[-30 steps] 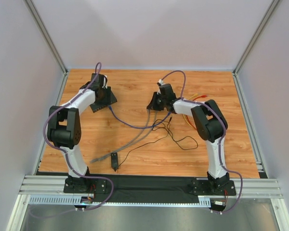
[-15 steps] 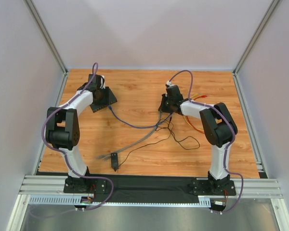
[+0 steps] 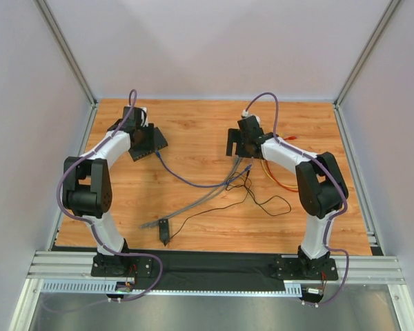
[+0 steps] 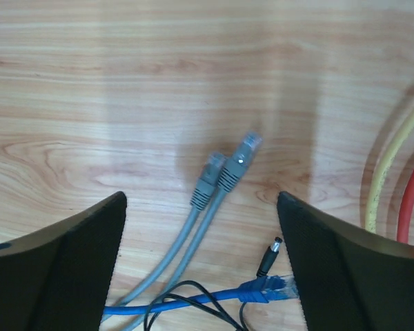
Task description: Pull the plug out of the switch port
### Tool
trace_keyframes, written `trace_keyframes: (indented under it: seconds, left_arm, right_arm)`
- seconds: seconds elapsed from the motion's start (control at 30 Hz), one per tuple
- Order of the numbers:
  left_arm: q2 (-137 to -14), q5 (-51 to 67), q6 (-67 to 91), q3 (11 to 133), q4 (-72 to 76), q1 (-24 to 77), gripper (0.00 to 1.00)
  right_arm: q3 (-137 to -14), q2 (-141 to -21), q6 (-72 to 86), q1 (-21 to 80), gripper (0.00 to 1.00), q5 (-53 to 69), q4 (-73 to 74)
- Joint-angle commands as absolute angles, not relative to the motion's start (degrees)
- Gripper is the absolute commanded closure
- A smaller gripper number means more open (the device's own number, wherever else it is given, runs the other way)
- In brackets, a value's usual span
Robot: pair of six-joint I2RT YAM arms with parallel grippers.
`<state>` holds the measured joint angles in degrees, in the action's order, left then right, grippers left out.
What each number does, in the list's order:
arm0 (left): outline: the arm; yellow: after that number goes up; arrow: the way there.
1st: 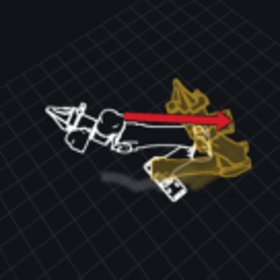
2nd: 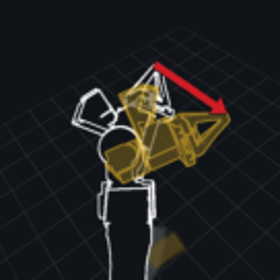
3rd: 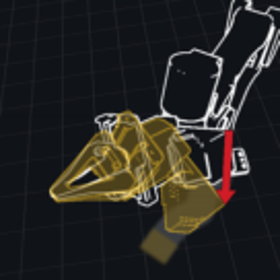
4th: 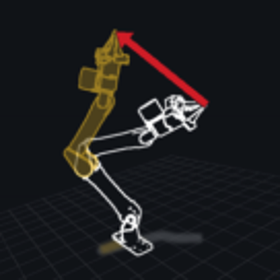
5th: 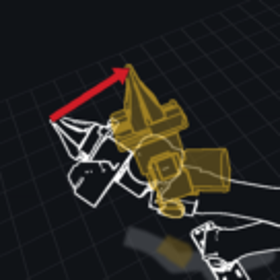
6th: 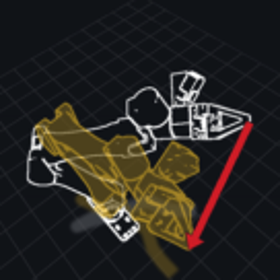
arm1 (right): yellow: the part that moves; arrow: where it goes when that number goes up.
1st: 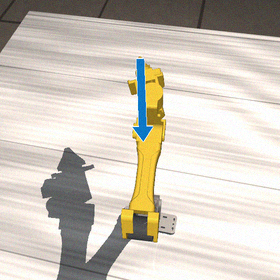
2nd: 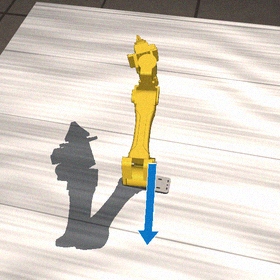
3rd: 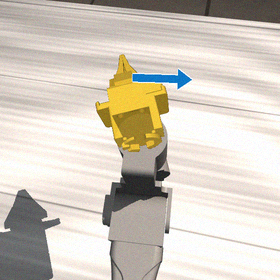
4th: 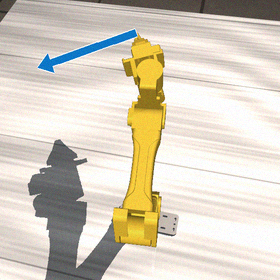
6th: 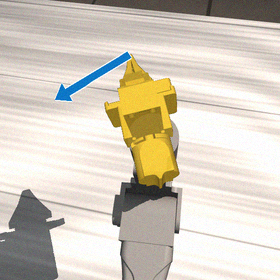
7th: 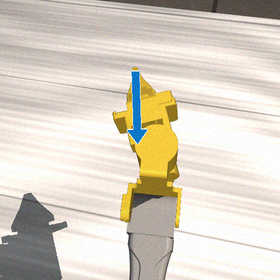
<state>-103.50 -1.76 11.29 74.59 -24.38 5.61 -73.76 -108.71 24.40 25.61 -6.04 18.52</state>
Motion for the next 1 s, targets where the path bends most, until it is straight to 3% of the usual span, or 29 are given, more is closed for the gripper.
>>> trace_keyframes:
  seconds: [0.0, 0.03, 0.23, 0.4, 0.47, 0.57, 0.7, 0.97]
  left_arm:
    - [-100.11, -1.14, 12.39, 73.57, -22.33, 5.01, 0.38]
    - [-99.85, -1.06, 12.39, 73.22, -22.24, 4.84, 0.37]
    - [-98.79, -0.79, 12.48, 72.25, -21.36, 4.31, 0.37]
    - [-98.88, -0.35, 12.57, 72.07, -21.27, 3.78, 0.36]
    - [-98.96, -0.35, 12.48, 72.07, -21.36, 3.52, 0.36]
    - [-98.96, -0.35, 12.57, 71.98, -21.27, 3.08, 0.37]
    - [-99.31, 0.78, 12.57, 71.98, -21.09, 2.99, 0.36]
    - [-99.58, 0.18, 12.74, 71.72, -20.92, 2.37, 0.36]
  right_arm:
    - [-81.55, -110.12, 26.81, 26.46, 0.06, -7.83, 24.96]
    - [-81.39, -110.39, 26.46, 26.28, 0.0, -6.34, 24.44]
    - [-69.1, -105.74, 30.39, 23.47, 0.0, 15.89, 2.41]
    - [-77.78, -112.93, 33.21, 24.87, 0.0, 25.83, 0.54]
    - [-79.18, -115.56, 38.12, 25.92, 0.0, 28.11, -7.1]
    - [-83.39, -120.47, 42.17, 28.03, 0.0, 28.74, -9.14]
    - [-91.82, -127.08, 46.13, 31.37, 0.16, 28.22, -11.51]
    - [-103.53, -138.51, 49.66, 37.96, 0.18, 21.63, -14.06]
